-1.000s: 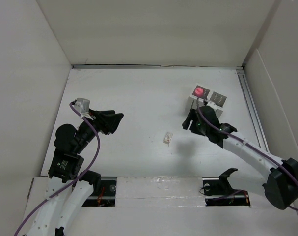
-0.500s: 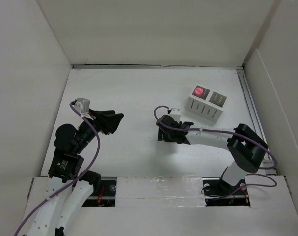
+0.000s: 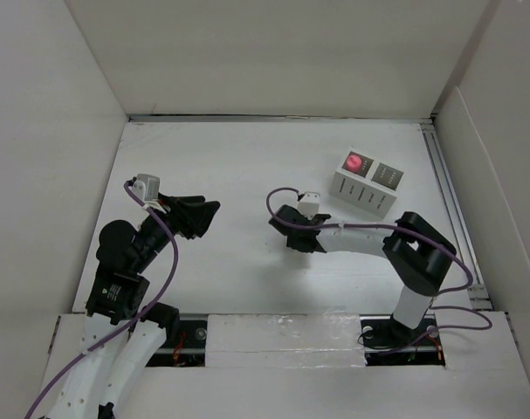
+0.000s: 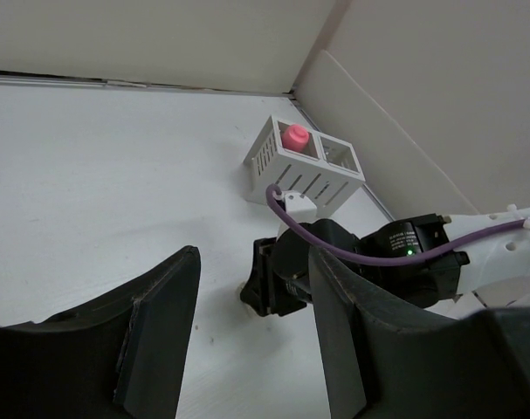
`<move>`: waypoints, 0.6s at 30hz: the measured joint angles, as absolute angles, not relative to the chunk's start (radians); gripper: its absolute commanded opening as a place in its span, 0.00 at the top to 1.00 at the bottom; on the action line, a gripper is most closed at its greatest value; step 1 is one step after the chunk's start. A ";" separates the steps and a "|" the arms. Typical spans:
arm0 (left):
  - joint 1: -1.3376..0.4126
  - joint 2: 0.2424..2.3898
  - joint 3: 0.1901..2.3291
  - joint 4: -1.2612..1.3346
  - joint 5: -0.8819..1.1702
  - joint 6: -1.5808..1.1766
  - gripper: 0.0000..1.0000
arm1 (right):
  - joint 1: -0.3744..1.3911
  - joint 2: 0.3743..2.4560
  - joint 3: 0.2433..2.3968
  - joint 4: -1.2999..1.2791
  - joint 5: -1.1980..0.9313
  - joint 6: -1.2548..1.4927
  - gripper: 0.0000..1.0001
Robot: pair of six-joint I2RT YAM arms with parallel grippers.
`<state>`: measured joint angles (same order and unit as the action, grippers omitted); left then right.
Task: Organize the desk
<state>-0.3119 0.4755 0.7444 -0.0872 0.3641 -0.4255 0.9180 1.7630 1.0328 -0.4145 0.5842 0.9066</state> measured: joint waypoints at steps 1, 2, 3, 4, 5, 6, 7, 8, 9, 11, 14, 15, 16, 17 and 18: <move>-0.312 0.476 0.744 -0.087 0.364 -0.425 0.51 | 0.918 1.756 1.031 -0.417 0.590 0.912 0.72; -0.312 0.476 0.744 -0.087 0.365 -0.426 0.51 | 0.916 1.744 1.029 -0.420 0.598 0.913 0.73; -0.312 0.477 0.744 -0.087 0.366 -0.426 0.51 | 0.910 1.724 1.025 -0.421 0.603 0.912 0.73; -0.312 0.477 0.744 -0.087 0.367 -0.426 0.51 | 0.900 1.690 1.023 -0.424 0.606 0.912 0.73; -0.312 0.478 0.744 -0.087 0.368 -0.425 0.51 | 0.884 1.653 1.019 -0.426 0.606 0.907 0.72; -0.312 0.480 0.744 -0.087 0.369 -0.426 0.51 | 0.859 1.603 1.016 -0.427 0.606 0.896 0.72; -0.312 0.481 0.744 -0.087 0.371 -0.426 0.51 | 0.819 1.545 1.016 -0.426 0.597 0.883 0.72; -0.312 0.482 0.744 -0.087 0.371 -0.425 0.51 | 0.770 1.483 1.016 -0.418 0.585 0.870 0.72; -0.312 0.483 0.744 -0.087 0.372 -0.425 0.50 | 0.710 1.422 1.016 -0.410 0.576 0.854 0.72; -0.312 0.484 0.744 -0.087 0.376 -0.425 0.49 | 0.581 1.314 1.017 -0.391 0.556 0.827 0.71; -0.312 0.488 0.744 -0.087 0.388 -0.425 0.48 | 0.381 1.200 1.018 -0.361 0.521 0.789 0.71; -0.312 0.492 0.744 -0.087 0.392 -0.425 0.48 | 0.318 1.185 1.021 -0.352 0.498 0.782 0.71; -0.312 0.496 0.744 -0.087 0.393 -0.425 0.48 | 0.228 1.186 1.028 -0.339 0.456 0.772 0.71; -0.312 0.499 0.744 -0.087 0.394 -0.425 0.48 | 0.213 1.189 1.029 -0.337 0.447 0.770 0.71; -0.312 0.502 0.744 -0.087 0.396 -0.425 0.48 | 0.163 1.210 1.034 -0.334 0.419 0.763 0.71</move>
